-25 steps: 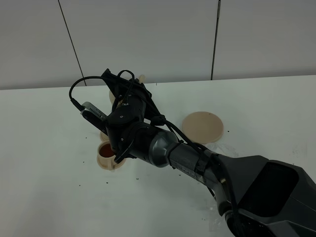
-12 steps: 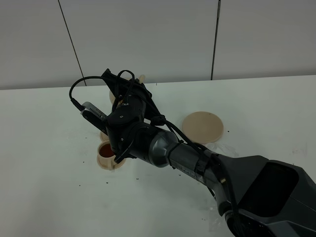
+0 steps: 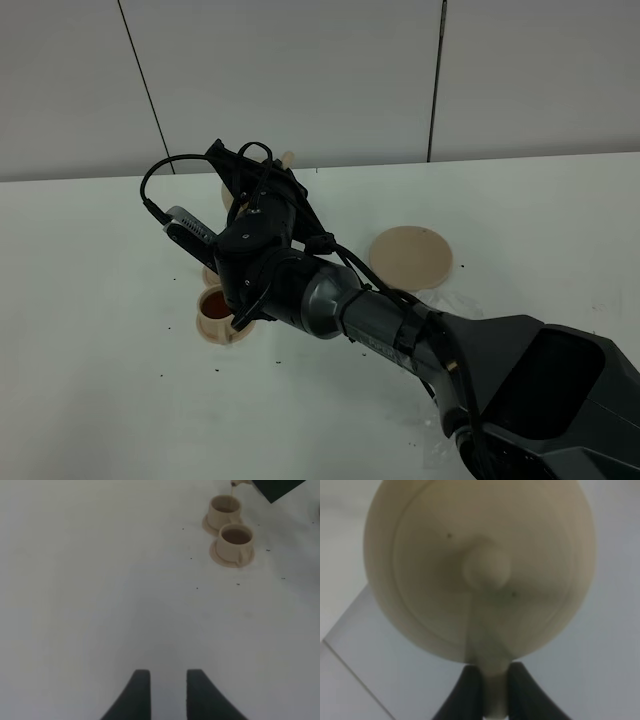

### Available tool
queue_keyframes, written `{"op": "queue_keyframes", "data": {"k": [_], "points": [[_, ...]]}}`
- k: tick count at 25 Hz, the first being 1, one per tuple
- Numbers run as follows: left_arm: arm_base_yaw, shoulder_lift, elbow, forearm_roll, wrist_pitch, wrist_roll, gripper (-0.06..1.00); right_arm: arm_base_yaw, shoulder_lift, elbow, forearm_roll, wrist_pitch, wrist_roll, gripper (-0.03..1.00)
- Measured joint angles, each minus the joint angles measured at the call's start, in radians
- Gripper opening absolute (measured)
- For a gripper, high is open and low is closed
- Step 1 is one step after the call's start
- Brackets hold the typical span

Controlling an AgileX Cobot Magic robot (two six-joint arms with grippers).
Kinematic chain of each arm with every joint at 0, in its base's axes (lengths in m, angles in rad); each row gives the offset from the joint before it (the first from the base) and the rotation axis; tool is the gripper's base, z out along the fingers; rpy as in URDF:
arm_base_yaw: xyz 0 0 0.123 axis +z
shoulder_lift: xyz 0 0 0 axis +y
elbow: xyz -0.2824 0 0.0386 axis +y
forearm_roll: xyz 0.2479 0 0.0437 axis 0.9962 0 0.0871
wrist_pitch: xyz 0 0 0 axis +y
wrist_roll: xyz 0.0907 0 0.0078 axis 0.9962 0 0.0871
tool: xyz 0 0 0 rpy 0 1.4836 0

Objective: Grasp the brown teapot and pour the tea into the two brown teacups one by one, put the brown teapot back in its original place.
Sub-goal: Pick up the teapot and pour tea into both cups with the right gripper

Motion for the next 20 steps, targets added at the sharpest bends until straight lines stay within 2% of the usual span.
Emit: {"op": "queue_keyframes", "data": {"k": [20], "points": [[0.0, 0.0, 0.0, 0.0, 0.0, 0.0, 0.25, 0.009, 0.039, 0.0, -0.008, -0.013, -0.041, 0.1]]}}
